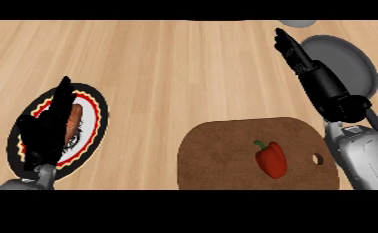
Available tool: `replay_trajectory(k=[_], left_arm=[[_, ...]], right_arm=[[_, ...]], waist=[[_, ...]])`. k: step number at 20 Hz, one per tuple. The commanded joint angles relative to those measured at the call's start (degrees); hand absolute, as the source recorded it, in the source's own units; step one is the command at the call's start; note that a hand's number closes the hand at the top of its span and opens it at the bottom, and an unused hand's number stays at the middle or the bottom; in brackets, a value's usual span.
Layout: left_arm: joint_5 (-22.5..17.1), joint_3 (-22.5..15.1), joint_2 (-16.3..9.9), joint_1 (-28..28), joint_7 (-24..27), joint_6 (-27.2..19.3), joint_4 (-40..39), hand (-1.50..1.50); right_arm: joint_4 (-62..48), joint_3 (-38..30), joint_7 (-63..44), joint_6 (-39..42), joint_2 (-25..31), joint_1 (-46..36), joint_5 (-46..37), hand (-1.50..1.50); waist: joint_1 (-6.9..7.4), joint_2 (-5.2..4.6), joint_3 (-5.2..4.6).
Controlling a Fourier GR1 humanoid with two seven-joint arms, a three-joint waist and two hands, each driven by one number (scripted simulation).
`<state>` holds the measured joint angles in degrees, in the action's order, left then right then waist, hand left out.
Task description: Pick the bell pepper from the cutting board and place it in the pan
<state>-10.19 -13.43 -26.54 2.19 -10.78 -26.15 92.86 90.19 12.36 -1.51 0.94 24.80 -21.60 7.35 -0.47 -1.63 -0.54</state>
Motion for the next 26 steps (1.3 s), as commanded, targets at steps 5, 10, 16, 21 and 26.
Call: replay_trajectory(k=[5, 10, 16, 21, 26], left_arm=[[-5.04, 3.2, 1.56, 6.99, 0.05, 4.25, 0.33, 0.0], [-10.6, 6.23, 3.13, 5.96, 1.64, 8.13, -1.18, 0.0], [-9.69, 5.57, 4.01, 5.98, 1.04, 8.95, -0.49, 0.0], [-9.19, 6.26, 4.03, 7.32, 0.77, 10.08, -1.46, 0.0], [-7.75, 5.39, 5.36, 8.88, 1.39, 10.76, -5.22, 0.0]], right_arm=[[1.42, 0.49, 5.68, 20.75, -3.54, -3.79, 19.34, 1.5], [0.29, -8.39, 23.29, 25.83, 12.47, 4.92, 6.58, 1.5], [-3.67, -14.08, 38.38, 30.01, 21.74, 14.32, -3.18, -1.5], [-7.92, -12.17, 47.61, 29.4, 24.72, 8.87, -12.82, -1.5], [-0.51, -6.41, 35.18, 31.48, 26.63, 1.06, -14.81, -1.5]], waist=[[0.75, 1.15, 0.66], [-1.05, 1.54, 0.65], [-0.38, 1.72, 0.59], [0.69, 1.56, 0.59], [1.07, 1.51, 0.5]])
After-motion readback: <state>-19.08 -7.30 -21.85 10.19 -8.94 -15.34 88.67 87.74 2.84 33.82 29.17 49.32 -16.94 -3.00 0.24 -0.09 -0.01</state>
